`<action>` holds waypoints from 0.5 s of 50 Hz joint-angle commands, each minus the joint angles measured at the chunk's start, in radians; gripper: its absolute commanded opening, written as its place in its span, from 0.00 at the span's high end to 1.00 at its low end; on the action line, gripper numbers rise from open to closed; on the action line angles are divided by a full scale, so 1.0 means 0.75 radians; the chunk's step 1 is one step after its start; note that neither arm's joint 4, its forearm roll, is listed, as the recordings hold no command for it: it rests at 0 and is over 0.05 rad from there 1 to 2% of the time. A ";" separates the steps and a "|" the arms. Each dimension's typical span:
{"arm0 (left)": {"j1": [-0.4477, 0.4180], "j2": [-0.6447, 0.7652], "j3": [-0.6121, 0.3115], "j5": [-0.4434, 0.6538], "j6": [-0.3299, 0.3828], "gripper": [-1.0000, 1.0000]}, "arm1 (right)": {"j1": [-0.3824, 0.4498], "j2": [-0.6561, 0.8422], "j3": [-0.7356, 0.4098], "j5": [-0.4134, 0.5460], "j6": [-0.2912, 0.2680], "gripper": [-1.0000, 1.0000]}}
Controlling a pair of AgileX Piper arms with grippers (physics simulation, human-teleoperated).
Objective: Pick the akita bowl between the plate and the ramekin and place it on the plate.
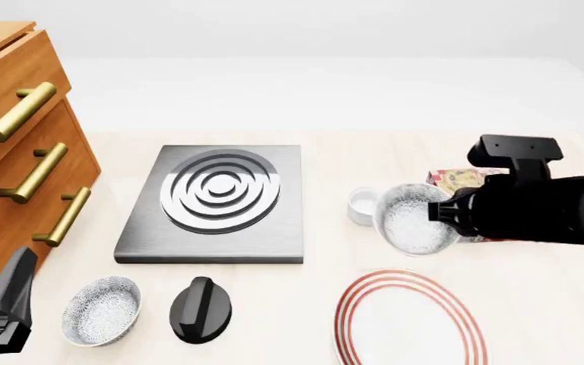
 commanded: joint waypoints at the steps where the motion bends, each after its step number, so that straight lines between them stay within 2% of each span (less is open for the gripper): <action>1: 0.000 0.000 0.000 0.000 0.000 0.00 | 0.018 -0.126 0.032 0.094 -0.002 1.00; 11: 0.000 0.000 0.000 0.000 0.000 0.00 | 0.068 -0.202 0.091 0.156 -0.022 1.00; 13: 0.000 0.000 0.000 0.000 0.000 0.00 | 0.039 -0.238 0.103 0.169 -0.078 1.00; 15: 0.000 0.000 0.000 0.000 0.000 0.00 | 0.065 -0.247 0.119 0.172 -0.045 1.00; 24: 0.000 0.000 0.000 0.000 0.000 0.00 | 0.104 -0.308 0.145 0.225 -0.040 1.00; 25: 0.000 0.000 0.000 0.000 0.000 0.00 | 0.101 -0.311 0.155 0.223 -0.059 1.00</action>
